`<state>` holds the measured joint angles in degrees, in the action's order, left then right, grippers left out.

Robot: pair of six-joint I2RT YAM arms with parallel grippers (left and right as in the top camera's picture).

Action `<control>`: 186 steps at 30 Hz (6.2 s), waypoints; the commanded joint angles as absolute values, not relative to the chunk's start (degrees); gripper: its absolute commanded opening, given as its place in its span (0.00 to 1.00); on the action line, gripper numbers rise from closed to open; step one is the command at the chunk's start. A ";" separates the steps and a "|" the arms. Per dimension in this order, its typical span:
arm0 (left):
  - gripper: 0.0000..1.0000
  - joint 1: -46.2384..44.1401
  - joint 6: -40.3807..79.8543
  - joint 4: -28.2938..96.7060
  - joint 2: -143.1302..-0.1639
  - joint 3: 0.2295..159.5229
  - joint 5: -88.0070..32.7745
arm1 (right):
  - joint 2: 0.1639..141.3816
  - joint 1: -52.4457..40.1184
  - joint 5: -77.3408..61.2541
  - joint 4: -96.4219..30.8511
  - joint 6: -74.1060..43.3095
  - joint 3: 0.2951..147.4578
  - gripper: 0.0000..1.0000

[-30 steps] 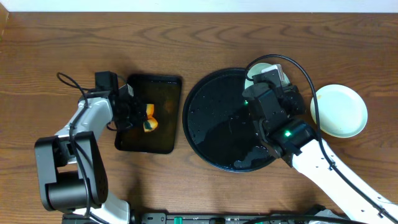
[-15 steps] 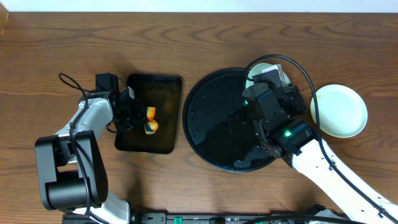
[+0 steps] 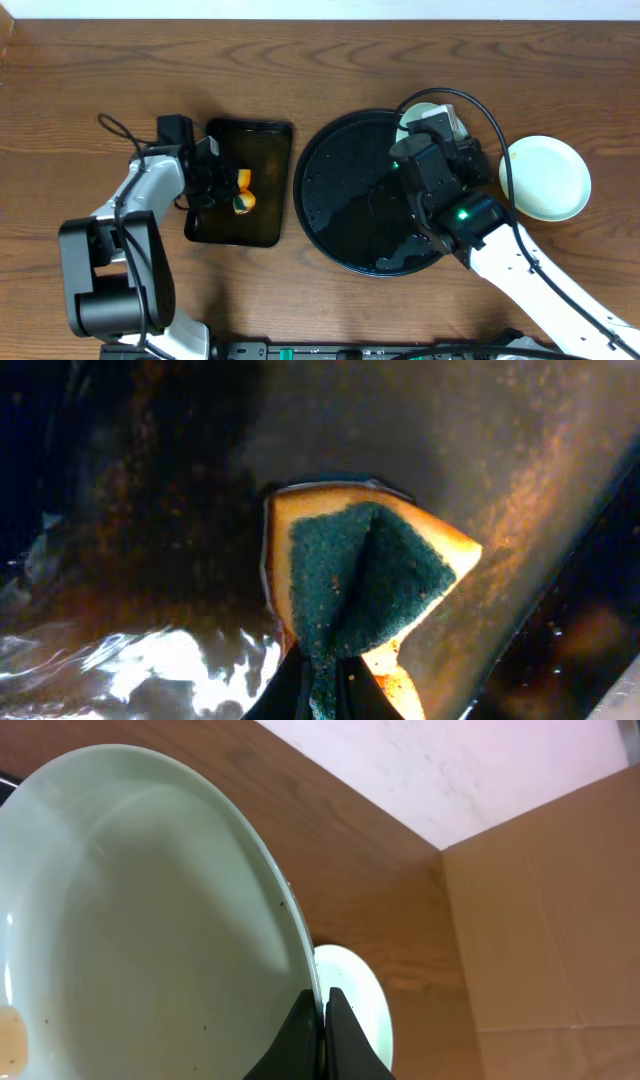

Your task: Clean dirty plates on tray and stack at the side

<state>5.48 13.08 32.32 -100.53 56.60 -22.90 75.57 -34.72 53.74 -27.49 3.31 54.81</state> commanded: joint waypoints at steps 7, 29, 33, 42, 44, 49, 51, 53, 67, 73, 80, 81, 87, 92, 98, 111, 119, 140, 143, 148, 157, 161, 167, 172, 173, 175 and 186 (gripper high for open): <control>0.24 -4.89 10.72 33.36 -95.72 58.00 1.15 | 74.78 -29.02 47.05 -29.80 -9.72 55.92 0.01; 0.74 -8.08 12.75 35.33 -84.95 58.26 -1.02 | 73.12 5.43 26.72 -34.15 -17.41 55.92 0.01; 0.74 -8.12 12.75 36.45 -84.97 58.26 -4.80 | 73.65 12.49 26.63 -35.40 -20.38 55.79 0.01; 0.74 -8.12 12.75 36.71 -84.97 58.26 -5.61 | 77.97 21.93 20.18 -32.95 -20.80 55.75 0.24; 0.74 -8.12 12.73 36.88 -84.97 58.26 -5.61 | 78.46 22.37 17.65 -31.14 -20.78 55.75 0.40; 0.76 -8.12 12.73 38.15 -84.97 58.26 -5.58 | 77.80 22.15 3.40 -31.20 -18.85 55.79 0.54; 0.81 -8.10 12.73 39.20 -84.97 58.26 -5.56 | 77.32 21.65 -3.81 -32.80 -16.60 55.79 0.56; 0.81 -8.08 12.71 40.42 -84.97 58.26 -5.56 | 76.93 20.86 -11.16 -35.46 -13.89 55.79 0.57; 0.82 -8.08 14.52 54.15 -83.02 58.22 -2.74 | 75.07 14.55 -9.32 -56.86 -7.62 55.70 0.89; 0.82 -8.08 15.35 54.28 -72.01 53.98 -2.09 | 65.21 12.62 -7.20 -56.53 -7.35 53.08 0.99; 0.82 -8.08 15.59 47.00 -49.04 42.61 -2.22 | 44.23 6.07 -6.07 -49.65 -6.81 45.04 0.99; 0.83 -8.08 16.34 46.15 -45.34 41.08 -2.11 | 41.63 5.65 -6.04 -49.19 -6.79 44.05 0.99; 0.83 -8.08 16.62 44.66 -30.22 37.39 -2.13 | 31.97 5.61 -6.04 -50.74 -6.79 41.52 0.99; 0.83 -8.08 16.62 44.66 -26.46 37.39 -2.13 | 31.09 5.61 -6.04 -52.84 -6.76 41.52 0.99; 0.83 -8.08 16.62 44.75 -26.52 37.39 -2.13 | 31.11 5.61 -6.04 -54.68 -6.76 41.52 0.99; 0.83 -8.08 16.62 44.91 -26.52 37.39 -2.13 | 31.09 5.58 -6.04 -57.08 -6.76 41.52 0.99; 0.83 -8.08 16.62 44.91 -26.52 37.39 -2.13 | 17.72 0.05 -4.97 -46.17 -3.70 36.29 0.99; 0.83 -8.08 16.62 44.88 -26.52 37.39 -2.13 | 0.30 -4.43 -4.05 3.75 -2.44 0.32 0.99; 0.83 -8.08 16.62 44.91 -26.52 37.39 -2.13 | 0.30 -4.43 -4.34 -0.12 -0.27 0.32 0.99; 0.83 -8.08 16.62 44.88 -26.52 37.39 -2.13 | 0.30 -4.47 -4.95 -3.88 -0.58 0.32 0.99; 0.83 -8.08 16.62 44.88 -26.52 37.39 -2.13 | 0.34 -4.47 -4.73 -3.90 -0.56 0.32 0.99; 0.83 -8.08 16.62 44.91 -26.52 37.39 -2.13 | 0.36 -4.47 -4.73 -3.90 -0.56 0.32 0.99; 0.83 -8.08 16.62 44.88 -26.52 37.39 -2.13 | 0.38 -4.47 -4.73 -3.90 -0.56 0.32 0.99; 0.83 -8.08 16.62 44.88 -26.52 37.39 -2.13 | 0.36 -4.47 -4.73 -3.90 -0.58 0.32 0.99; 0.83 -8.08 16.62 44.88 -26.52 37.39 -2.13 | 0.38 -4.47 -4.73 -3.90 -0.56 0.32 0.99; 0.83 -8.08 16.62 44.88 -26.52 37.39 -2.13 | 0.38 -4.47 -4.73 -3.90 -0.56 0.32 0.99; 0.84 -7.70 15.64 46.33 -26.37 37.30 -1.89 | 0.38 -4.47 -4.73 -3.90 -0.56 0.32 0.99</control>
<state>-8.08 16.49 45.74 -26.72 37.65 -2.61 0.69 -3.79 -4.89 -3.66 -1.63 0.36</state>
